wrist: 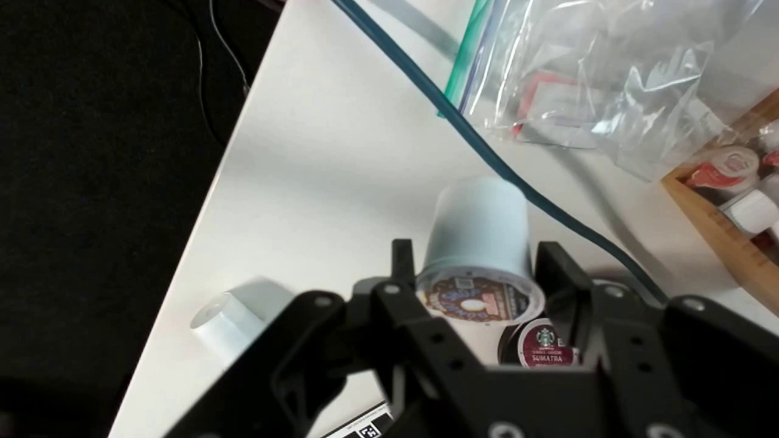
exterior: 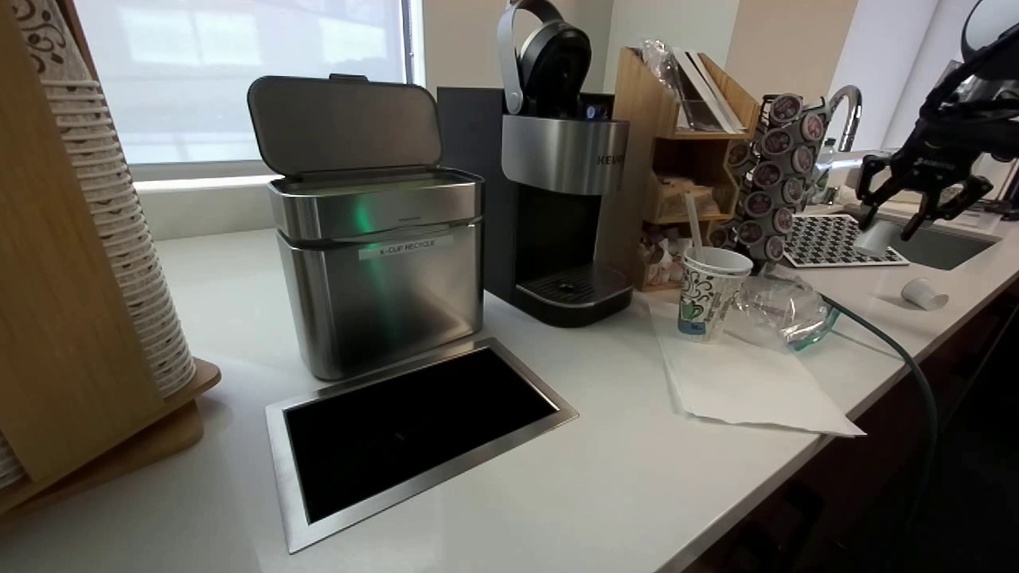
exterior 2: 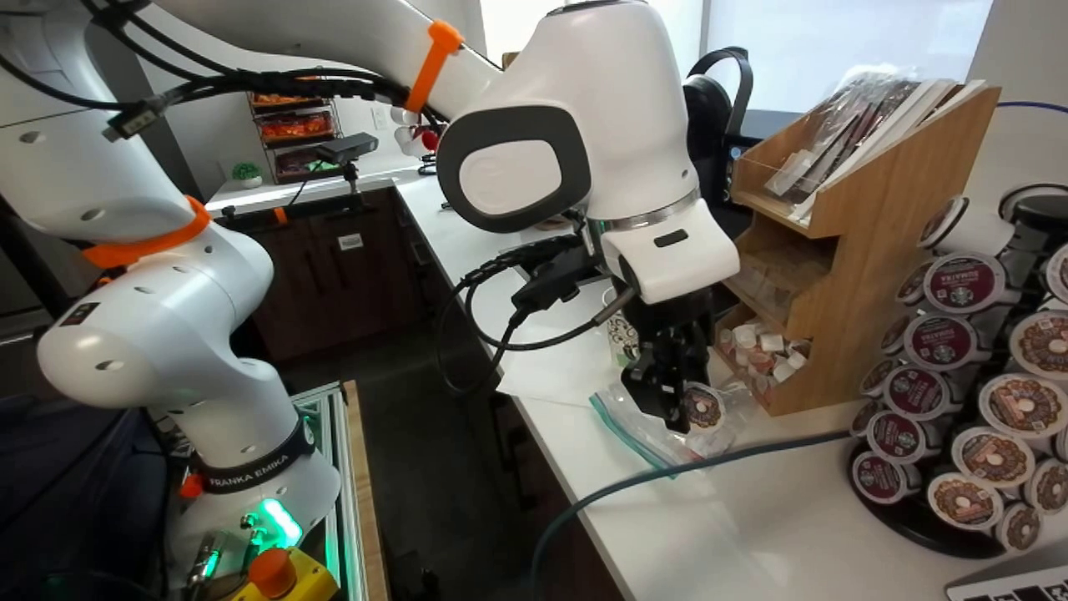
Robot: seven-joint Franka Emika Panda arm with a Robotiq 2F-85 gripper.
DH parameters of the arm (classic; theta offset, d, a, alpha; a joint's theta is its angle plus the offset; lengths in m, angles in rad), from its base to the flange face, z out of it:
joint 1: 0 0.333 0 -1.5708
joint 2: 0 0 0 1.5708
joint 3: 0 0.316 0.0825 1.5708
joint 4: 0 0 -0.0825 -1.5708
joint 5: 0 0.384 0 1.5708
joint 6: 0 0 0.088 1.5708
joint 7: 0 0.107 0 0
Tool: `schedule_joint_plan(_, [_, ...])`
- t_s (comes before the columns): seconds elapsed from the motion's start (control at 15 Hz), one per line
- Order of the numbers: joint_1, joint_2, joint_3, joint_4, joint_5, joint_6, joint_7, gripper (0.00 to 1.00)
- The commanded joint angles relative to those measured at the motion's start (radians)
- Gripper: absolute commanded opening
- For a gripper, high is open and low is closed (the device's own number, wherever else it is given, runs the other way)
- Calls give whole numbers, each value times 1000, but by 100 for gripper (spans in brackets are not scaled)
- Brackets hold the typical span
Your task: Remove the white container from the coffee making machine, put it on the countertop, pick up the paper cups and put them on the coffee making machine
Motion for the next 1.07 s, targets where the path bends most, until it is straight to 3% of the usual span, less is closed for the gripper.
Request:
schedule_joint_plan(0.0, [10, 0, -11, 2, -1, -1, 0, 28])
schedule_joint_plan(0.47, [-39, 75, -28, 43, -151, 9, 233, 28])
schedule_joint_plan(1.0, [-18, 183, -73, 96, -434, 20, 582, 28])
